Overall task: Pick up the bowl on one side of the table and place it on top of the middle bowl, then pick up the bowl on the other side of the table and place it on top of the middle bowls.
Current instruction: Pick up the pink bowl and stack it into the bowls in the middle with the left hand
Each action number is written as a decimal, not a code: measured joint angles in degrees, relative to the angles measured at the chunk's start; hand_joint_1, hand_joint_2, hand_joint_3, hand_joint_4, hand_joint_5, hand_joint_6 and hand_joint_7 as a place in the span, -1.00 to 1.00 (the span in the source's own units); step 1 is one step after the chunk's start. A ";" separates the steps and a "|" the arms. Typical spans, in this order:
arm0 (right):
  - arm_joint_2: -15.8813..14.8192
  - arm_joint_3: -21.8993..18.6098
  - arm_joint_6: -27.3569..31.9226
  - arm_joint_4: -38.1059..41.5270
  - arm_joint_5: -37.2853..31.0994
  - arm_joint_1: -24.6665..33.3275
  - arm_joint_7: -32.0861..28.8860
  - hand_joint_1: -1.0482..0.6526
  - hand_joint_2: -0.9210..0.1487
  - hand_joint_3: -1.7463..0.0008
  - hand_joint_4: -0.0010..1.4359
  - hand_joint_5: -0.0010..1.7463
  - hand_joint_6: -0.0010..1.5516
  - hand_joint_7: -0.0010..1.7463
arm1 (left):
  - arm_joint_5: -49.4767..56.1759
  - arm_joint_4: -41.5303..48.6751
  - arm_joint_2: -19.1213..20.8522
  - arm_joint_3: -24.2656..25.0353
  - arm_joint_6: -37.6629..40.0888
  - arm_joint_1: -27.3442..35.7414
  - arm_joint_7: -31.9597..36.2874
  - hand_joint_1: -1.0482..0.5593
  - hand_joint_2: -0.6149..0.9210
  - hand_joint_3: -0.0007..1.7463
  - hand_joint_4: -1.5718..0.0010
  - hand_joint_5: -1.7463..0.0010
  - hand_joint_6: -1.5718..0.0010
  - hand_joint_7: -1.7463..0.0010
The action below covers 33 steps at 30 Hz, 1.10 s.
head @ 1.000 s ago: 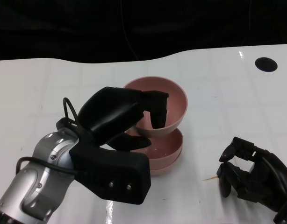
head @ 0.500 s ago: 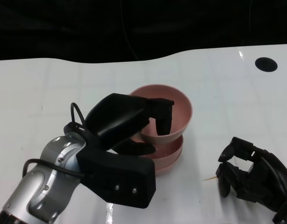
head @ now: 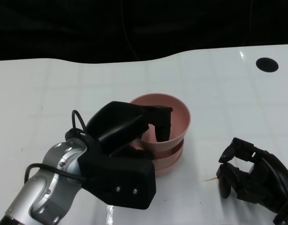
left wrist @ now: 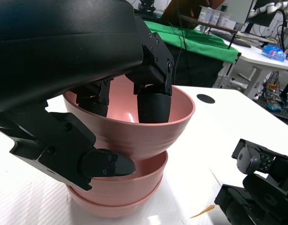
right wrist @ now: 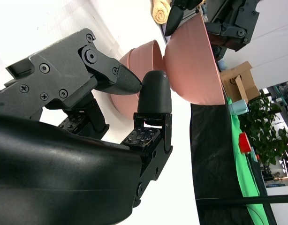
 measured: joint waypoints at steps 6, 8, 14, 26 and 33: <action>0.00 0.00 0.13 -0.07 0.14 0.03 0.07 0.05 -0.37 -0.16 0.27 1.00 0.05 0.71 | 0.14 0.87 -0.01 -0.01 -0.30 0.05 0.01 0.22 0.75 -0.24 0.10 -1.00 0.27 -1.00; 0.00 0.00 0.15 -0.22 0.17 0.06 0.08 0.05 -0.37 -0.16 0.27 1.00 0.05 0.71 | 0.15 0.97 -0.02 -0.01 -0.52 0.05 0.01 0.22 0.74 -0.24 0.10 -1.00 0.29 -1.00; 0.00 0.00 0.14 -1.25 0.17 0.73 0.09 0.05 -0.36 -0.17 0.28 1.00 0.05 0.70 | 0.15 1.19 -0.11 -0.02 -0.53 0.34 0.01 0.23 0.74 -0.25 0.10 -1.00 0.31 -1.00; -0.01 0.01 0.14 -1.68 0.16 0.85 0.08 0.03 -0.35 -0.15 0.27 1.00 0.06 0.68 | 0.16 3.17 -0.25 -0.01 -0.84 0.90 0.52 0.26 0.74 -0.28 0.12 -1.00 0.32 -1.00; -0.01 0.02 0.15 -1.67 0.22 0.92 0.24 0.03 -0.37 -0.14 0.27 0.99 0.08 0.65 | 0.17 6.47 -0.29 -0.01 -2.14 1.20 2.10 0.28 0.74 -0.29 0.12 -1.00 0.31 -1.00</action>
